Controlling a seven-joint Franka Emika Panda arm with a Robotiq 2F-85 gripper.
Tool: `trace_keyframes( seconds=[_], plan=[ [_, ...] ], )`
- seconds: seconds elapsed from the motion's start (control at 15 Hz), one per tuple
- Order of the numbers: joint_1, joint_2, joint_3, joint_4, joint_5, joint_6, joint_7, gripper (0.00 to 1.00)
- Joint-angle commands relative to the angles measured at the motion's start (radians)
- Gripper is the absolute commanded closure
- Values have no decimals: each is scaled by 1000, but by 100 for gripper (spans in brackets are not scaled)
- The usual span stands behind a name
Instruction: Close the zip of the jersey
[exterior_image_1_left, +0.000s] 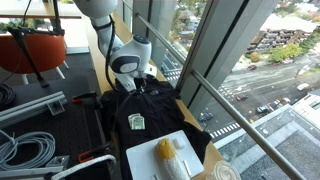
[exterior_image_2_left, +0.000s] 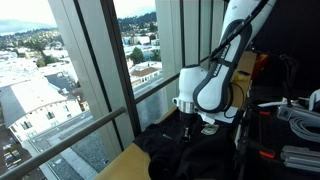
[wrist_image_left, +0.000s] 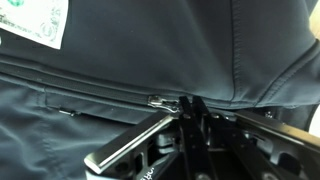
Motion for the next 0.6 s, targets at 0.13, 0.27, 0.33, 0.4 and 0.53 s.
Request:
trace_keyframes(
  seconds=[0.13, 0.27, 0.33, 0.4, 0.53],
  plan=[
    [24, 22, 24, 37, -29, 5, 45, 98],
    [35, 31, 27, 45, -31, 4, 46, 98],
    [40, 34, 29, 50, -32, 4, 46, 98],
    [45, 36, 31, 54, -32, 1, 46, 98],
    [52, 42, 40, 69, -31, -4, 45, 98]
  ],
)
